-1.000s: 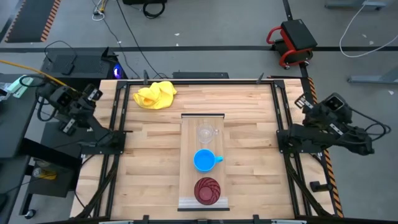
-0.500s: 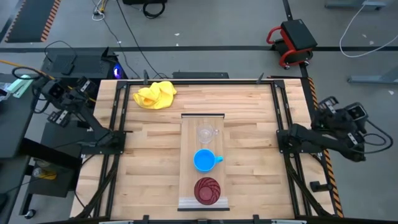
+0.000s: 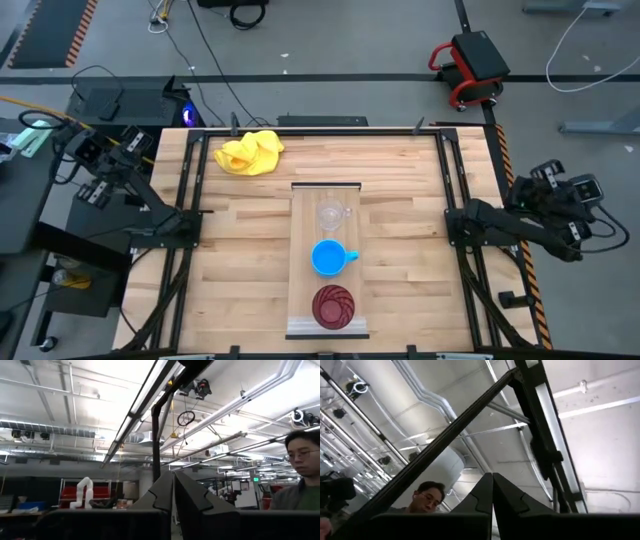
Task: Stack small to large cups/mugs on shelf
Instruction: Return to Home Position
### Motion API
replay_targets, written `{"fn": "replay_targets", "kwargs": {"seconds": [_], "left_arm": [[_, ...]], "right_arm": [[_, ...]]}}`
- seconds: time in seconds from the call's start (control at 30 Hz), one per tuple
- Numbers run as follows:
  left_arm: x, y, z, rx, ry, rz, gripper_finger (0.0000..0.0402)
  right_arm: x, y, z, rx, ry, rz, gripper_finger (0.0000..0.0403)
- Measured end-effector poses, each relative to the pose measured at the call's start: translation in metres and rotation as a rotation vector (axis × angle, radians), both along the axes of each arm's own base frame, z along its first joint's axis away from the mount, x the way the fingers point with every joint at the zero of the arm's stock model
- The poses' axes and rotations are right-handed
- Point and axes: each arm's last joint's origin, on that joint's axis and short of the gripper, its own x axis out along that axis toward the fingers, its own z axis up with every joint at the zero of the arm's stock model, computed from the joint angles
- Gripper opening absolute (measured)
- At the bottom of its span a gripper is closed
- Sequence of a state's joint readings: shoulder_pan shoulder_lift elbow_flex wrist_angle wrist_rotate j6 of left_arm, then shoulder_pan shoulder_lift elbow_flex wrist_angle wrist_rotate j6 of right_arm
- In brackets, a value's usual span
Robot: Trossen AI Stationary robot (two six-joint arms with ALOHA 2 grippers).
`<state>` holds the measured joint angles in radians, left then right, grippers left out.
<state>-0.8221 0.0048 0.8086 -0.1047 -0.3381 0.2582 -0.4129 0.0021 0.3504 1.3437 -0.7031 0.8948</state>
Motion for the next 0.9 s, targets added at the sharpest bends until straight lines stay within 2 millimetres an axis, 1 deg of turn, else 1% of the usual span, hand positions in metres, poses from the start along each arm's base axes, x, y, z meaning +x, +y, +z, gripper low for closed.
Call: {"fn": "replay_targets", "kwargs": {"seconds": [0.1, 0.2, 0.33, 0.43, 0.5, 0.63, 0.77, 0.9], "left_arm": [[0.007, -0.008, -0.008, 0.026, 0.019, 0.002, 0.0027], [0.016, -0.017, -0.017, 0.040, 0.029, 0.006, 0.0032], [0.027, -0.025, -0.030, -0.013, 0.115, 0.030, 0.0036], [0.035, -0.031, -0.041, -0.077, 0.189, 0.069, 0.0032], [0.041, -0.037, -0.050, -0.082, 0.228, 0.089, 0.0029], [0.050, -0.045, -0.064, -0.099, 0.238, 0.118, 0.0024], [0.060, -0.055, -0.081, -0.094, 0.250, 0.125, 0.0026], [0.067, -0.063, -0.096, -0.098, 0.269, 0.116, 0.0033]], "right_arm": [[0.012, -0.006, -0.009, 0.064, 0.044, -0.018, 0.0014], [0.030, -0.016, -0.028, 0.166, 0.094, -0.030, 0.0014], [0.048, -0.025, -0.054, 0.239, 0.171, -0.044, 0.0014], [0.055, -0.028, -0.066, 0.262, 0.208, -0.050, 0.0014], [0.058, -0.029, -0.070, 0.274, 0.225, -0.049, 0.0014], [0.062, -0.032, -0.079, 0.296, 0.268, -0.034, 0.0013], [0.066, -0.033, -0.080, 0.324, 0.318, -0.025, 0.0013], [0.066, -0.033, -0.080, 0.330, 0.330, -0.002, 0.0013]]}}
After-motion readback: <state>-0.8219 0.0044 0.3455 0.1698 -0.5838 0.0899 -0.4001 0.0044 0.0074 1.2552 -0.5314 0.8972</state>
